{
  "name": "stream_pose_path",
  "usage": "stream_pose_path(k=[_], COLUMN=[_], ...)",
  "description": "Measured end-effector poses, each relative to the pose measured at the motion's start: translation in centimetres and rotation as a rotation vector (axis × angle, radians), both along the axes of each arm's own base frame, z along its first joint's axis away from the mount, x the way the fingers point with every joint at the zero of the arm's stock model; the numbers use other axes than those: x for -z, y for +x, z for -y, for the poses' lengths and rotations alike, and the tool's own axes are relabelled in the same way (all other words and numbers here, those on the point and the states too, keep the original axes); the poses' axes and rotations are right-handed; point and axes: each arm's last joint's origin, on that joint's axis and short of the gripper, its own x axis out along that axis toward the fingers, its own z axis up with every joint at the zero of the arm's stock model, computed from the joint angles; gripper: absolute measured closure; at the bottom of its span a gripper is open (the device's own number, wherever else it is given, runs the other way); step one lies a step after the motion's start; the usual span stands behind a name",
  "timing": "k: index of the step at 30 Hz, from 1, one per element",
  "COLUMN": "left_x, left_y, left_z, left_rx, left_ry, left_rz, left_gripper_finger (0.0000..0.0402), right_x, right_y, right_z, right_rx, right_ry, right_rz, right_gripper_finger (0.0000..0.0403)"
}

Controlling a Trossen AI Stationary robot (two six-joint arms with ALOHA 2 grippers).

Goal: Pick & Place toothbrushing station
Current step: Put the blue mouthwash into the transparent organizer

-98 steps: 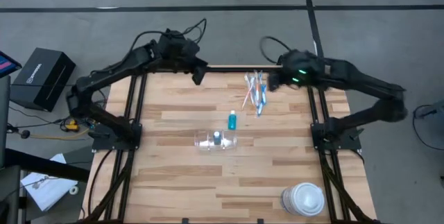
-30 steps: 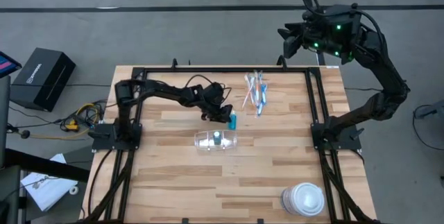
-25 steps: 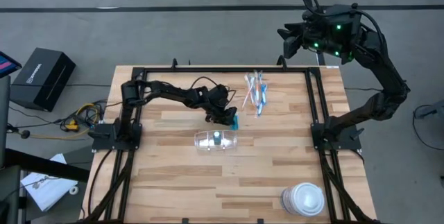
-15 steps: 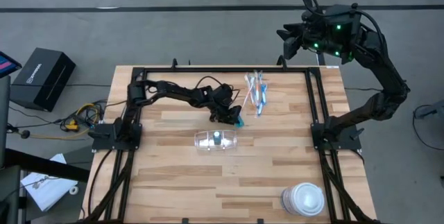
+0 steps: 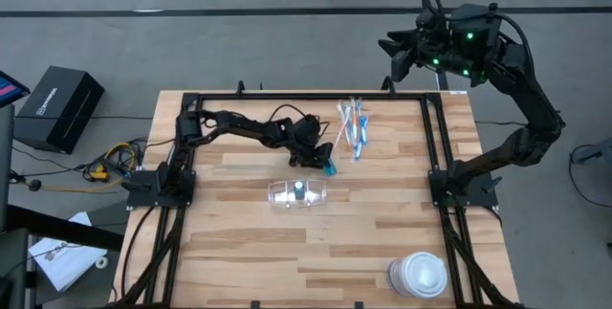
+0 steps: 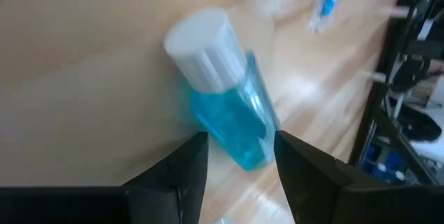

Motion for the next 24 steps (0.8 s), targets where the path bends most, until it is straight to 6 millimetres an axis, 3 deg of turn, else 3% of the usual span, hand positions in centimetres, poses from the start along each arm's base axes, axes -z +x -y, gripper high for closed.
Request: stream_pose_path(k=[12, 21, 24], left_x=[0.19, 0.01, -0.09], left_y=[-0.06, 0.13, 0.25], left_z=[-0.49, -0.92, -0.96], left_rx=[-0.028, -0.044, -0.033], left_ry=[0.009, 0.067, 0.085], left_rz=[-0.003, 0.028, 0.048], left_gripper_finger=[0.0252, 0.0371, 0.0392], right_x=[-0.35, -0.79, -0.78], right_y=[0.17, 0.31, 0.31], right_z=[-0.05, -0.1, -0.1], right_rx=[-0.037, -0.067, -0.067], right_ry=[-0.004, -0.011, -0.011], right_rz=[0.042, 0.091, 0.091], right_gripper_finger=[0.0248, 0.0255, 0.0255])
